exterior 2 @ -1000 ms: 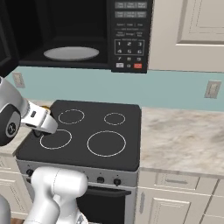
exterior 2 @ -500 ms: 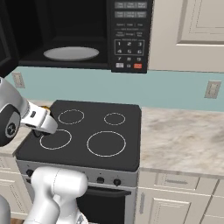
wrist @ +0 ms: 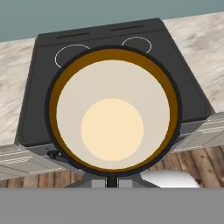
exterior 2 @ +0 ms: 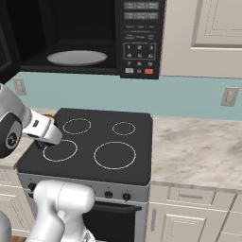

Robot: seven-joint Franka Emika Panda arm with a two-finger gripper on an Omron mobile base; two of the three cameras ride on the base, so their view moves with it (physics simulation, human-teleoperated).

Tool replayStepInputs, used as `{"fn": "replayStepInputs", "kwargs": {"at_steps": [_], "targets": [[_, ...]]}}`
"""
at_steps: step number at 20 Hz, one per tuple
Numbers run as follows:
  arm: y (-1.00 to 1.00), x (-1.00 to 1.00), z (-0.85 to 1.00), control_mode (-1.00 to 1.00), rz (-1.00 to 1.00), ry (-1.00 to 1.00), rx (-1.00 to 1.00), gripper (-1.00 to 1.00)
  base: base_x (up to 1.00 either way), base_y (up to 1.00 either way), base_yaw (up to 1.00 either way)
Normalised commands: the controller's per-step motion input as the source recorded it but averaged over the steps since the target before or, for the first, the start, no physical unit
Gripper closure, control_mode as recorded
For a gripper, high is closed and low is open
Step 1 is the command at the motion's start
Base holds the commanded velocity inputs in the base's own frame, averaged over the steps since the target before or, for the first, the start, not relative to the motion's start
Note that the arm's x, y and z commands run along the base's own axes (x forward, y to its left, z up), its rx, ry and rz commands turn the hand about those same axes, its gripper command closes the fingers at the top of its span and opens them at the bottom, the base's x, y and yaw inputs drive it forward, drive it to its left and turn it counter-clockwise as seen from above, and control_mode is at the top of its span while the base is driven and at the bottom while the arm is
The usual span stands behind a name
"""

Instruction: Pick the mug from the counter and place it inside the microwave. Then close the microwave.

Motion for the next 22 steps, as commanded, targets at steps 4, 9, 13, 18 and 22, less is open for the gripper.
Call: {"fn": "replayStepInputs", "kwargs": {"at_steps": [4, 9, 13, 18, 22], "targets": [[0.00, 0.00, 0.00, -1.00, 0.00, 0.00, 0.00, 1.00, 0.00, 0.00, 0.00], [0.00, 0.00, 0.00, -1.00, 0.00, 0.00, 0.00, 1.00, 0.00, 0.00, 0.00], [0.00, 0.00, 0.00, -1.00, 0.00, 0.00, 0.00, 1.00, 0.00, 0.00, 0.00], [0.00, 0.00, 0.00, -1.00, 0.00, 0.00, 0.00, 1.00, 0.00, 0.00, 0.00], [0.01, 0.00, 0.00, -1.00, 0.00, -0.05, 0.00, 1.00, 0.00, 0.00, 0.00]]}}
